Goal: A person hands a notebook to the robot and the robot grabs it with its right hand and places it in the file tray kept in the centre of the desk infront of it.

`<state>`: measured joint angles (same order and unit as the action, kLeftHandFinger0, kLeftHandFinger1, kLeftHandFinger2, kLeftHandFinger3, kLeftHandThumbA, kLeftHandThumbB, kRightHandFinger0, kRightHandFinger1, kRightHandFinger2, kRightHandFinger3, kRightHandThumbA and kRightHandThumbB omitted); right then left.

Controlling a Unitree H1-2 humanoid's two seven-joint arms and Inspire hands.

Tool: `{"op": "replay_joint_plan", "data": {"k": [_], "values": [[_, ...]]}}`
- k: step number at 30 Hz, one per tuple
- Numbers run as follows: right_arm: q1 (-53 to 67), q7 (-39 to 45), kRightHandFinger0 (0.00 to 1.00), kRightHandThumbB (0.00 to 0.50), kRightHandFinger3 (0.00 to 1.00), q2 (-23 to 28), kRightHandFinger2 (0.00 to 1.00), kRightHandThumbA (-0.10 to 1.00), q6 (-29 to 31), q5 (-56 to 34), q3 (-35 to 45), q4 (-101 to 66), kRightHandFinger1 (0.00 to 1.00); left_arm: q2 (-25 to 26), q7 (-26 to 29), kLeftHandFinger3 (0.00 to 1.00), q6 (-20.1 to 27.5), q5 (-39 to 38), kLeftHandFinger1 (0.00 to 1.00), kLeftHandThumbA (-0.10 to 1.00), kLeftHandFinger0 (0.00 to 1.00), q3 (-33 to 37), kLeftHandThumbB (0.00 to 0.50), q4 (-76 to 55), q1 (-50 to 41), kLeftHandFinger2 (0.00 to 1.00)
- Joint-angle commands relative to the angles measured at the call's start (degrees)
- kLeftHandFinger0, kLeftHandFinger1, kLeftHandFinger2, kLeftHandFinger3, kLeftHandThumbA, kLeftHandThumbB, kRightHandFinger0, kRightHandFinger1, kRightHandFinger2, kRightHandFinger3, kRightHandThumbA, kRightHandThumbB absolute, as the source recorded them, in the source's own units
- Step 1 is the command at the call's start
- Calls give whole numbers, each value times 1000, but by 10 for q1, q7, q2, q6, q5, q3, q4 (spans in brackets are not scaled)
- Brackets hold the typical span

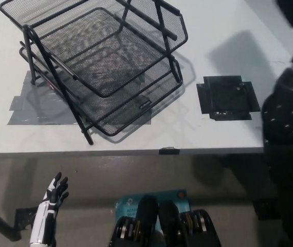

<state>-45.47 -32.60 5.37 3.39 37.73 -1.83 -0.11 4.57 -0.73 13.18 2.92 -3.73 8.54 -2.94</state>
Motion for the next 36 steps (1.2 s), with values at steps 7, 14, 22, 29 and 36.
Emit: {"op": "replay_joint_plan", "data": {"k": [7, 14, 22, 29, 36], "values": [[-79, 22, 0, 0, 89, 25, 147, 725, 75, 74, -105, 77, 0, 5, 3, 1000, 9, 3, 1000, 1000, 1000, 2, 468, -13, 0, 1000], [-85, 4, 0, 0, 283, 29, 333, 745, 83, 120, -154, 131, 8, 3, 2, 1000, 4, 0, 1000, 1000, 1000, 3, 484, -15, -1, 1000], [-69, -22, 0, 0, 210, 40, 311, 754, 102, 142, -179, 178, 0, 6, -5, 1000, 13, -6, 1000, 1000, 1000, 5, 471, -14, 0, 1000], [-61, -65, 0, 0, 235, 49, 230, 725, 117, 178, -194, 215, 0, 7, -6, 1000, 13, -1, 1000, 1000, 1000, 8, 464, -15, 0, 1000], [-55, -82, 0, 0, 266, 55, 284, 746, 116, 194, -202, 230, 0, 9, -8, 1000, 8, -1, 1000, 1000, 1000, 8, 477, -19, 0, 1000]]}}
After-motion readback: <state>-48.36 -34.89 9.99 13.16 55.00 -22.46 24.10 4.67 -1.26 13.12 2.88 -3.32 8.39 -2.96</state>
